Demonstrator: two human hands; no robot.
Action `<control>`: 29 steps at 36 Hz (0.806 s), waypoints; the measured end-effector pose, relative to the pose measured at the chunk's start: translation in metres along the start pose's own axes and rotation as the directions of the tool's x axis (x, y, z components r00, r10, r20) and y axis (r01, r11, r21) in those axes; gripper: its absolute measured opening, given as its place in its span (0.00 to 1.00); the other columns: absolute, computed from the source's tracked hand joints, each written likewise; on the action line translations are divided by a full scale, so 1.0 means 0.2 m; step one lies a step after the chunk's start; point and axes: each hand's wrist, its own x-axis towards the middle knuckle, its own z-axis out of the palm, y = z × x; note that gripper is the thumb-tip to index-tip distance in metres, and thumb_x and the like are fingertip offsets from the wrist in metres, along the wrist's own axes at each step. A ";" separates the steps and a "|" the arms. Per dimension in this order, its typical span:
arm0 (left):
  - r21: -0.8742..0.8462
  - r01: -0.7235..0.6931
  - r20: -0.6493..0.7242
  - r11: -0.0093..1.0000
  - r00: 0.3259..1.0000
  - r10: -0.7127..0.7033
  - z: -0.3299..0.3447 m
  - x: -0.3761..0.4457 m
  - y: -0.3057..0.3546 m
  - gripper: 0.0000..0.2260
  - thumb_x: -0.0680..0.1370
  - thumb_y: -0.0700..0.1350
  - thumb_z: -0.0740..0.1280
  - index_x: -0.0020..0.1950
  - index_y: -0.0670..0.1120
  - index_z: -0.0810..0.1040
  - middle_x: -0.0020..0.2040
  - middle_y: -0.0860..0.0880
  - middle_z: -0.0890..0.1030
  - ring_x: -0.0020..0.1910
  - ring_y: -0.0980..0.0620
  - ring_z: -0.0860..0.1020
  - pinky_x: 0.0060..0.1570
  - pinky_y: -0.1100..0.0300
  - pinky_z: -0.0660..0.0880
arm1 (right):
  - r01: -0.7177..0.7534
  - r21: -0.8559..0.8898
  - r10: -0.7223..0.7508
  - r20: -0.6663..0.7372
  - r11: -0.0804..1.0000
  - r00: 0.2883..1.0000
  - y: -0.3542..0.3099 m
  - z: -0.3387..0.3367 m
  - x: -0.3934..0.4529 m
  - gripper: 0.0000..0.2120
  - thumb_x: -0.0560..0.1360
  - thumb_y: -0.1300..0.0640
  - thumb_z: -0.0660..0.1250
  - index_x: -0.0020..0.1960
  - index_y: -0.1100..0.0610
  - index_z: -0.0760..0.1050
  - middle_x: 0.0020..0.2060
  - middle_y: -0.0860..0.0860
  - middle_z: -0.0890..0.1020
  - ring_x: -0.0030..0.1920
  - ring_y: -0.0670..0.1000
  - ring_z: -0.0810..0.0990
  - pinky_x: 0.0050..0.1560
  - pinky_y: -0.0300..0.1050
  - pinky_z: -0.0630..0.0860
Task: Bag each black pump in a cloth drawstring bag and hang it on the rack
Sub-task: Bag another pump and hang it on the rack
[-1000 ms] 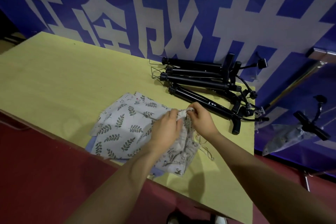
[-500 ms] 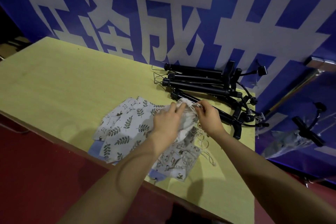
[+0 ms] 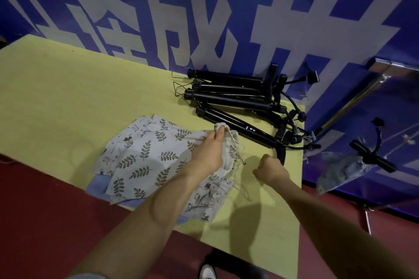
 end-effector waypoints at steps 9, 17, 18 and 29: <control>0.124 -0.013 -0.054 0.992 0.998 0.020 0.00 0.05 -0.01 0.36 0.73 0.31 0.59 0.77 0.49 0.48 0.67 0.48 0.70 0.59 0.45 0.64 0.52 0.57 0.62 | -0.033 0.172 0.042 -0.049 0.985 0.998 0.04 0.05 0.03 0.10 0.76 0.61 0.63 0.53 0.66 0.76 0.49 0.61 0.81 0.50 0.60 0.81 0.50 0.50 0.79; 0.094 0.002 0.059 0.996 0.998 -0.007 -0.06 0.03 -0.03 0.39 0.73 0.27 0.56 0.78 0.51 0.46 0.75 0.48 0.63 0.72 0.41 0.60 0.69 0.48 0.64 | 0.296 0.615 -0.221 -0.196 0.731 0.955 -0.12 -0.05 -0.07 0.04 0.73 0.64 0.69 0.41 0.58 0.74 0.33 0.49 0.77 0.33 0.47 0.75 0.33 0.33 0.71; 0.068 0.006 0.077 0.998 0.997 -0.011 -0.07 0.03 -0.03 0.39 0.73 0.27 0.56 0.78 0.52 0.45 0.76 0.48 0.61 0.73 0.41 0.59 0.69 0.47 0.64 | 0.322 0.653 -0.235 -0.219 0.686 0.947 -0.15 -0.07 -0.09 0.04 0.73 0.64 0.69 0.41 0.58 0.74 0.33 0.49 0.77 0.33 0.47 0.75 0.35 0.35 0.72; -0.118 0.085 0.071 0.989 0.994 -0.077 -0.23 0.00 -0.05 0.41 0.74 0.32 0.63 0.77 0.57 0.43 0.74 0.45 0.65 0.51 0.45 0.78 0.40 0.59 0.73 | 0.483 0.608 -0.487 -0.176 0.630 0.856 -0.48 -0.16 -0.11 0.03 0.75 0.64 0.67 0.48 0.61 0.79 0.37 0.51 0.80 0.34 0.46 0.76 0.36 0.37 0.73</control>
